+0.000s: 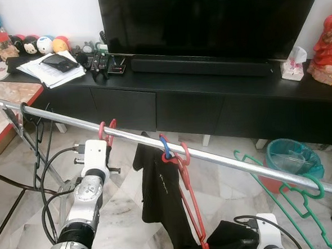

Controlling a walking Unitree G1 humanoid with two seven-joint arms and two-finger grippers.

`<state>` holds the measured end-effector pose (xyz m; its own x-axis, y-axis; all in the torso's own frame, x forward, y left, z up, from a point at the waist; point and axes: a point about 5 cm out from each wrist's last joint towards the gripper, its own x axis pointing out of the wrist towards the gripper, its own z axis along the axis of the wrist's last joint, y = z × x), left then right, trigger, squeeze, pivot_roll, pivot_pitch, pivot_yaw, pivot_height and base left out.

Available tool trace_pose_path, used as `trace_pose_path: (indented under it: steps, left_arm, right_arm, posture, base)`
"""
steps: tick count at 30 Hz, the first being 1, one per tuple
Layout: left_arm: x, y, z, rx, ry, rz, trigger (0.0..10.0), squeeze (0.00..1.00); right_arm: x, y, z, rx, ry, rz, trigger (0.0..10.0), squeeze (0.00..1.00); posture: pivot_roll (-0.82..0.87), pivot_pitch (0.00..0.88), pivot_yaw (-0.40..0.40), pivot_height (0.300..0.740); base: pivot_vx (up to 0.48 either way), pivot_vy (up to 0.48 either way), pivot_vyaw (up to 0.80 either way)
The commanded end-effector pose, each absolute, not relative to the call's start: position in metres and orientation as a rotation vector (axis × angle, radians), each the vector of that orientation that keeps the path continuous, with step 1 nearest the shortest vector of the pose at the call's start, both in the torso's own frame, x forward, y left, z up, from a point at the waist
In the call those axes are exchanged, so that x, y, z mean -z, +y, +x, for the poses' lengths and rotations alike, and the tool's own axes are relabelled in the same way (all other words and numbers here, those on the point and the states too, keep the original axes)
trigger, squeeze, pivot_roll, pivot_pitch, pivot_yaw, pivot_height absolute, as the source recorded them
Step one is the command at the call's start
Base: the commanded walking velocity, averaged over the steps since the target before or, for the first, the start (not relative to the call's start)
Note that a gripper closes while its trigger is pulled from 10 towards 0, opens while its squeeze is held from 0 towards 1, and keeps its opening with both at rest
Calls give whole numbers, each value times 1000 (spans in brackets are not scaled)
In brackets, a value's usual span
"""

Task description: Hang hanger

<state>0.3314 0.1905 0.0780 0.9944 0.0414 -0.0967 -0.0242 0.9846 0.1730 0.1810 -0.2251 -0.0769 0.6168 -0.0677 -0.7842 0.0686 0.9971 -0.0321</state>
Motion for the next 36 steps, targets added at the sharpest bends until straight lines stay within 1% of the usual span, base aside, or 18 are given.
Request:
trace_pose_path:
  steps: [1,9,10,11,12,18,20,25,27,28,30,31,32,34,36]
  left_arm:
    - [-83,191,331,-48,65,162,0,0]
    - [-94,197,324,-79,-31,139,0,0]
    - [-95,197,322,-74,-43,141,1412,0]
    - [-94,198,319,-71,-48,146,4392,0]
    - [-92,200,315,-62,-42,152,9882,0]
    - [-73,210,291,-43,4,171,10000,0]
    - [-62,218,277,-39,30,196,10000,0]
    - [-47,237,260,-110,89,182,10000,0]
    - [-29,246,249,-135,169,188,10000,0]
    - [-29,246,249,-135,169,188,10000,0]
    - [6,246,230,-145,347,174,10000,0]
    - [6,246,230,-145,347,174,10000,0]
    - [19,245,222,-146,423,169,10000,0]
    - [30,241,215,-130,484,142,10000,0]
    - [45,234,205,-86,599,144,10000,0]
  right_arm:
    - [75,-228,184,93,890,4,10000,0]
    - [75,-228,184,93,889,3,10000,0]
    - [75,-228,184,93,889,4,10000,0]
    - [75,-228,184,93,890,4,10000,0]
    - [75,-228,184,93,890,4,10000,0]
    - [75,-228,183,92,891,5,10000,0]
    - [75,-228,183,92,891,6,10000,0]
    - [75,-228,183,92,892,6,10000,0]
    - [75,-230,183,114,888,-9,10000,0]
    - [75,-230,183,114,888,-9,10000,0]
    - [75,-229,183,113,886,-2,10000,0]
    - [75,-229,183,113,886,-2,10000,0]
    - [75,-229,183,114,885,-1,10000,0]
    - [75,-229,183,118,884,1,10000,0]
    - [75,-229,183,118,884,1,10000,0]
  posture:
    - [1,0,-51,740]
    - [2,0,-52,740]
    - [2,0,-52,740]
    - [2,0,-52,740]
    - [11,0,-53,740]
    - [13,0,-49,740]
    - [13,0,-49,740]
    - [24,0,-55,740]
    - [27,0,-52,740]
    - [27,0,-52,740]
    - [27,0,-52,740]
    - [27,0,-52,740]
    - [17,0,-43,740]
    - [17,0,-43,740]
    - [17,0,-37,740]
  base:
    - [0,0,0]
    - [0,0,0]
    - [0,0,0]
    - [0,0,0]
    - [0,0,0]
    - [0,0,0]
    - [0,0,0]
    - [0,0,0]
    - [0,0,0]
    - [0,0,0]
    - [0,0,0]
    - [0,0,0]
    - [0,0,0]
    - [0,0,0]
    - [0,0,0]
